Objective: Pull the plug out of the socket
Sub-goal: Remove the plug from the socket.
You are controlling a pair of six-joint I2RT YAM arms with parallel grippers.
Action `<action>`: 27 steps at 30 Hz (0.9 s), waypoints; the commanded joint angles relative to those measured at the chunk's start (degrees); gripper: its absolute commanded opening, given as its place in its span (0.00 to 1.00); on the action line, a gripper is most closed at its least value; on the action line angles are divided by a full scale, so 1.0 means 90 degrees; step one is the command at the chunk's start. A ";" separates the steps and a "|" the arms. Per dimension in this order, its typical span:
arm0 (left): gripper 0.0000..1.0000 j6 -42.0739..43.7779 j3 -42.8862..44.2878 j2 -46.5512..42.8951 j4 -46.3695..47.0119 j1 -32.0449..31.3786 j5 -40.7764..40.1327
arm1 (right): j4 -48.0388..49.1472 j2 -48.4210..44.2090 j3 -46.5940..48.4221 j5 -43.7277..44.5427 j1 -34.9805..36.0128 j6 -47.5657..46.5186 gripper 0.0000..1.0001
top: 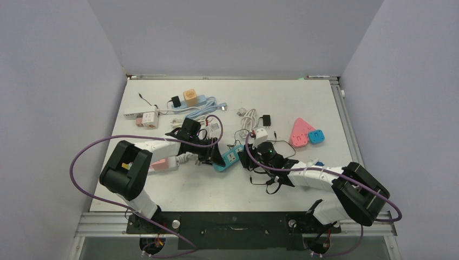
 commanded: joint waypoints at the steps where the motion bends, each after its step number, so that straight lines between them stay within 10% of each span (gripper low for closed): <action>1: 0.00 -0.0133 0.0178 -0.0131 0.0069 -0.0103 0.0483 | 0.0064 0.0255 0.0081 -0.0816 -0.0289 0.0370 0.05; 15: 0.00 -0.0079 0.0211 -0.0113 -0.0010 -0.0049 0.0386 | 0.0563 0.0420 -0.0174 -0.2286 -0.1121 0.0388 0.05; 27: 0.00 -0.0084 0.0217 -0.0084 -0.0132 0.0061 0.0165 | 0.0119 0.0247 -0.0020 -0.0804 -0.0428 0.0430 0.05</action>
